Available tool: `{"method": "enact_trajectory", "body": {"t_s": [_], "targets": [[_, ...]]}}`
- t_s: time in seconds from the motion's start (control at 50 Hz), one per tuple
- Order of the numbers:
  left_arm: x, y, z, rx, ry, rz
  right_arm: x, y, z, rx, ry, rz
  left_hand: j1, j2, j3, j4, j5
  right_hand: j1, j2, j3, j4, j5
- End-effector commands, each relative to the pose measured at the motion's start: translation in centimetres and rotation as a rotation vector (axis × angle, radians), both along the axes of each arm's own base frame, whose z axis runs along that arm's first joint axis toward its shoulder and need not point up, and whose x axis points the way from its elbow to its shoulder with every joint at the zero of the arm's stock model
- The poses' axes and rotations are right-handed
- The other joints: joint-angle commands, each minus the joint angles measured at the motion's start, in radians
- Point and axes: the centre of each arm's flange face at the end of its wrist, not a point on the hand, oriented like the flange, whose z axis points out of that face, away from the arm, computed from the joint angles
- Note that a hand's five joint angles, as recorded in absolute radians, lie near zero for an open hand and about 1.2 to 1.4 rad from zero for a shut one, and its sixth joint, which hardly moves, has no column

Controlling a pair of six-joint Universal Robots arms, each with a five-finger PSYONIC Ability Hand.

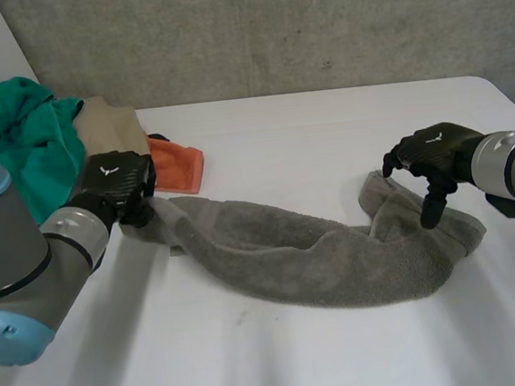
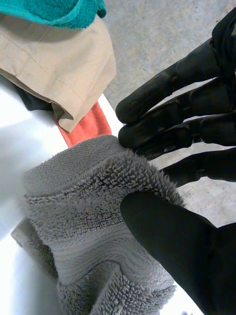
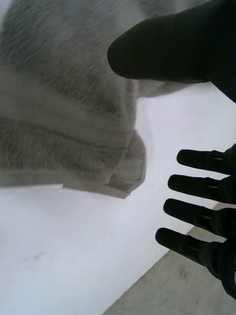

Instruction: Fold the laundry.

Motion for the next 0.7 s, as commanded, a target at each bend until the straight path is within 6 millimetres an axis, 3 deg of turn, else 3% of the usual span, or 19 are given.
{"method": "enact_trajectory", "body": {"t_s": [0.02,0.34,0.4,0.46,0.52,0.6,0.66,0.68,0.7], "targets": [[0.8,0.8,0.0,0.004,0.006,-0.001,0.9,-1.0,-2.1,-0.067,0.208,0.196,0.229,0.198,0.204,0.200,0.247,0.126,0.128,0.124,0.132,0.133],[1.7,1.0,-0.6,0.016,-0.006,0.009,2.1,-2.3,-5.9,-0.047,0.269,0.315,0.229,0.198,0.204,0.200,0.247,0.275,0.277,0.274,0.282,0.282],[1.8,0.4,-1.1,0.021,-0.021,0.014,2.2,-2.5,-6.3,-0.050,0.269,0.316,0.229,0.198,0.204,0.200,0.247,0.538,0.541,0.537,0.545,0.546],[1.8,-0.3,-1.6,0.015,-0.041,0.012,2.4,-3.1,-6.6,-0.073,0.263,0.308,0.229,0.198,0.204,0.200,0.247,0.971,0.973,0.969,0.977,0.978],[1.6,-1.1,-1.7,-0.007,-0.058,0.008,2.6,-4.0,-6.4,-0.117,0.253,0.290,0.229,0.198,0.204,0.200,0.247,0.972,0.974,0.970,0.978,0.979],[0.9,-3.7,0.4,-0.138,-0.063,0.009,3.0,-6.8,-3.6,-0.300,0.201,0.217,0.229,0.198,0.204,0.200,0.247,0.972,0.974,0.970,0.978,0.979],[0.1,-6.5,5.2,-0.343,-0.035,0.028,3.0,-9.7,1.9,-0.532,0.084,0.083,0.229,0.198,0.204,0.200,0.247,0.972,0.974,0.970,0.978,0.979],[-0.1,-7.6,8.4,-0.465,-0.006,0.053,2.6,-10.9,5.5,-0.655,-0.009,-0.004,0.229,0.198,0.204,0.200,0.247,0.972,0.974,0.970,0.978,0.979],[-0.1,-8.1,10.1,-0.527,0.015,0.072,2.3,-11.3,7.5,-0.717,-0.061,-0.051,0.229,0.198,0.204,0.200,0.247,0.972,0.974,0.970,0.978,0.979]]}}
